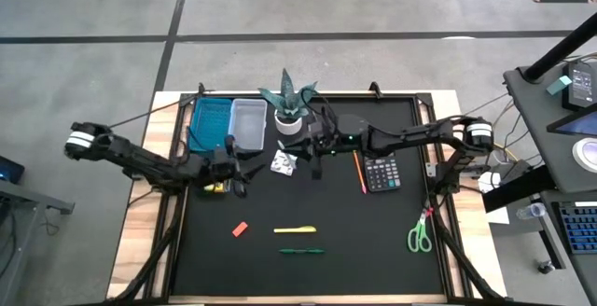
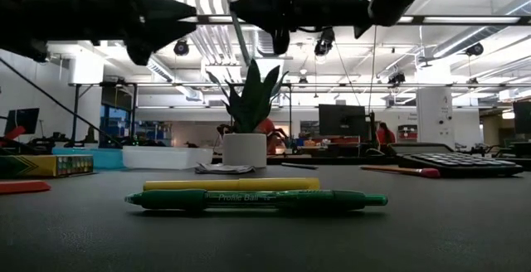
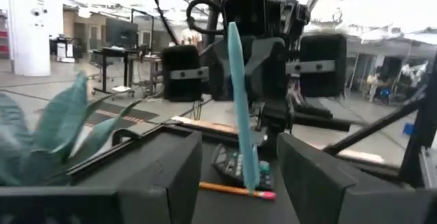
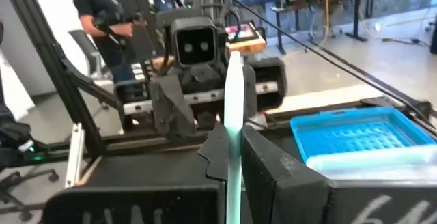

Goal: Pack school essentials
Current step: Put the light blue pen into the blue supply box

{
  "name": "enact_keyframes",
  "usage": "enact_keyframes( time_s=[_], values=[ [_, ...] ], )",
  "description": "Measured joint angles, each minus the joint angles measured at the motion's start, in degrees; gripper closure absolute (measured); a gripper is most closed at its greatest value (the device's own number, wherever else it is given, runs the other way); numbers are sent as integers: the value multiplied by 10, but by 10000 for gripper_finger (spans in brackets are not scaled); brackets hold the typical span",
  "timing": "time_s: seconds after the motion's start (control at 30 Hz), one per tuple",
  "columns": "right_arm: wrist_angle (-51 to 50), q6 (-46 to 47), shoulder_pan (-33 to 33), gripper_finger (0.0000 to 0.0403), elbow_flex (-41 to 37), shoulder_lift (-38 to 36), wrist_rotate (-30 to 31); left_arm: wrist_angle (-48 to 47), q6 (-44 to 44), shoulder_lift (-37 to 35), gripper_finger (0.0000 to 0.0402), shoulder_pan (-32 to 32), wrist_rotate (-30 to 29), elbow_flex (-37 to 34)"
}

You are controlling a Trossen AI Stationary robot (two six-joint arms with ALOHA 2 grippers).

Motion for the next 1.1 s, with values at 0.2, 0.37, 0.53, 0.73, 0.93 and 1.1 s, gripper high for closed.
enact_keyframes(
  time_s=[0.2, 0.37, 0.53, 0.73, 0.93, 1.1],
  values=[
    [12, 6, 0, 390, 22, 21, -13, 55, -4, 103, 224, 17, 5, 51],
    [8, 5, 2, 390, 44, 38, -31, 63, -5, 167, 224, 25, 25, 99],
    [10, -1, 2, 390, 49, 41, -32, 79, -2, 192, 232, 25, 56, 121],
    [10, -11, 2, 390, 47, 41, -29, 79, -1, 178, 320, 26, 38, 114],
    [10, 3, 2, 348, 47, 41, -31, 72, -2, 166, 390, 26, 35, 113],
    [-22, 6, -4, 270, 46, 31, -25, 50, -9, 165, 395, 25, 25, 113]
  ],
)
